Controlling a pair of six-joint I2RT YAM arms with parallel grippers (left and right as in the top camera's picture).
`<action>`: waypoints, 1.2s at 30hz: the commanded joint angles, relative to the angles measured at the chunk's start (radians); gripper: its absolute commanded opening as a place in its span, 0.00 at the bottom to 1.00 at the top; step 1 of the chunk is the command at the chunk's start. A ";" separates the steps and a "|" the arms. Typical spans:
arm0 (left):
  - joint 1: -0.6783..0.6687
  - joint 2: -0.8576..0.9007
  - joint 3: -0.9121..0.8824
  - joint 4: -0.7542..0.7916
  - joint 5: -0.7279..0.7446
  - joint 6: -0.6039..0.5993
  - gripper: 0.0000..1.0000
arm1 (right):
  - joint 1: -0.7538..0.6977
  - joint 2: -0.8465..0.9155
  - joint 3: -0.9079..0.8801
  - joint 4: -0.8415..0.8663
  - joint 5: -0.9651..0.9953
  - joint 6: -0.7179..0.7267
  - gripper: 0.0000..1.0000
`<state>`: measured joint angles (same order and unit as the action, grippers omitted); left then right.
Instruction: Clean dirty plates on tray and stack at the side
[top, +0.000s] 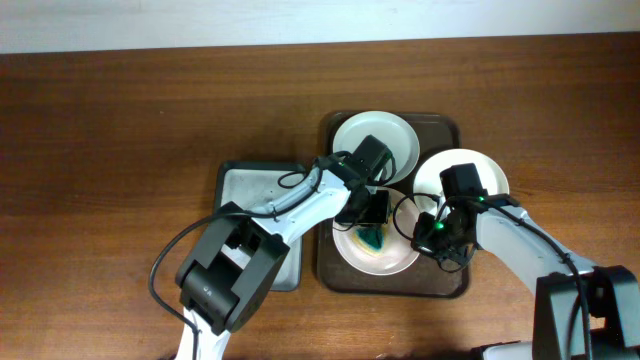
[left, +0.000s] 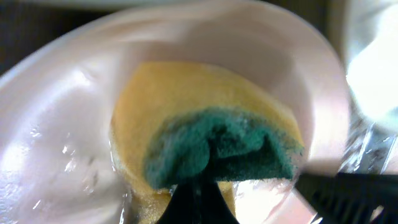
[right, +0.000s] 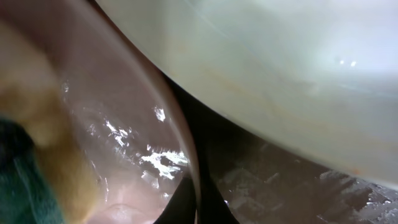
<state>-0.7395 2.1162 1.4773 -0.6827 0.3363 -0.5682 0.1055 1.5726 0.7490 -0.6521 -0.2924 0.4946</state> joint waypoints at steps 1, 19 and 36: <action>0.026 0.032 -0.023 -0.135 -0.061 0.032 0.00 | 0.004 0.023 -0.015 -0.004 0.065 -0.014 0.04; 0.298 -0.394 -0.055 -0.490 -0.494 0.149 0.00 | 0.022 -0.379 0.166 -0.329 0.307 -0.169 0.04; 0.418 -0.395 -0.255 -0.320 -0.320 0.229 0.00 | 0.764 -0.410 0.297 -0.357 1.241 -0.202 0.04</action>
<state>-0.3267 1.7298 1.2247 -1.0092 -0.0059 -0.3580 0.7937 1.1484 1.0157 -1.0100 0.7605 0.3004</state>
